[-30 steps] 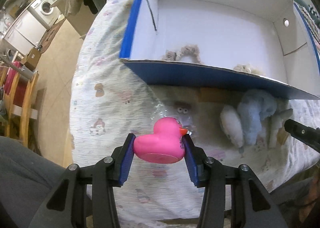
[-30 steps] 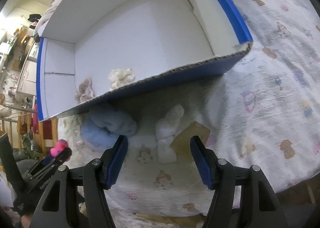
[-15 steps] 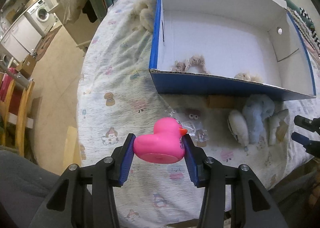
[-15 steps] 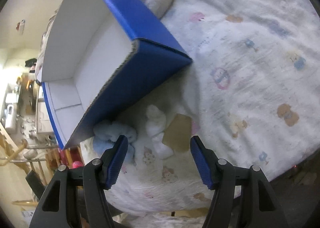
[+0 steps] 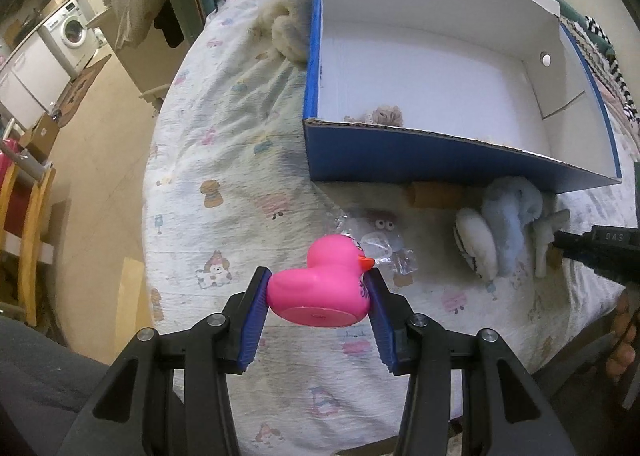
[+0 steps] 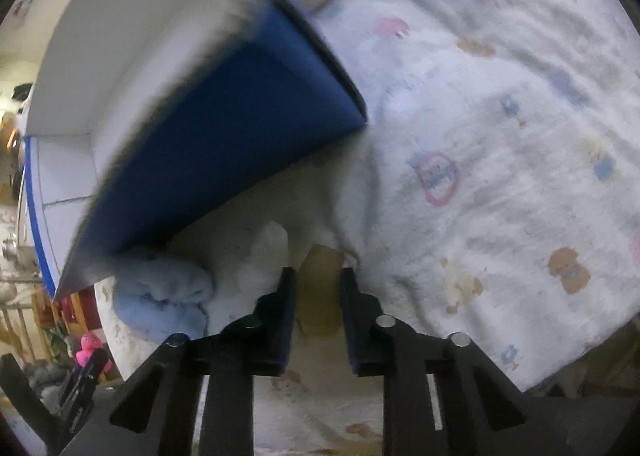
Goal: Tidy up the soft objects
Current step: 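Lift the pink duck with the left tool while the right tool grasps the tan sponge, then carry the pink duck and tan sponge over the box with both tools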
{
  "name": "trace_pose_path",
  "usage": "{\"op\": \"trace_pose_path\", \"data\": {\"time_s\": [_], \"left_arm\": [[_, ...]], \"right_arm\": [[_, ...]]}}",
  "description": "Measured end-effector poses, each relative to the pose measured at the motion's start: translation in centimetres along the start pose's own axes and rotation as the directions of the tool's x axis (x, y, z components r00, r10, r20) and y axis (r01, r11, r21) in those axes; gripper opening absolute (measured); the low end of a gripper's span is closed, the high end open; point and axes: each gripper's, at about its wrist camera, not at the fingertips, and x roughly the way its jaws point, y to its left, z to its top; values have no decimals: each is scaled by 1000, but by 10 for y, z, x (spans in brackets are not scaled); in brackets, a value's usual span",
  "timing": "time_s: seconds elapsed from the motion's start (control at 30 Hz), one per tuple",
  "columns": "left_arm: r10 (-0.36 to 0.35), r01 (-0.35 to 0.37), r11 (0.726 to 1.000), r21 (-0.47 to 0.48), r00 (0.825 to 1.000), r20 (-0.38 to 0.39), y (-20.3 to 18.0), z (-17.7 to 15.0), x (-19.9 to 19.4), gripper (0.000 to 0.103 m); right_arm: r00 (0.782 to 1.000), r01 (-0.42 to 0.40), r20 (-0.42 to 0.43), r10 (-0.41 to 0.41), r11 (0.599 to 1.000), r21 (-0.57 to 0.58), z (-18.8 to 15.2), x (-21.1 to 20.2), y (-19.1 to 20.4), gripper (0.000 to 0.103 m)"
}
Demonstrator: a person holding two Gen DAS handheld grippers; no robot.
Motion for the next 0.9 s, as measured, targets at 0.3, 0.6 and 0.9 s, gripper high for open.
{"op": "trace_pose_path", "data": {"time_s": [0.3,0.6,0.9], "left_arm": [[-46,46,998,-47,999,7,9,-4,-4,43],[-64,67,996,-58,997,47,6,-7,-18,43],[-55,60,997,-57,994,93,10,-8,-33,43]], "right_arm": [[988,-20,156,23,1000,-22,-22,-43,12,13],[957,-105,253,144,981,-160,-55,-88,34,14],[903,-241,289,317,932,-269,-77,-132,63,14]]}}
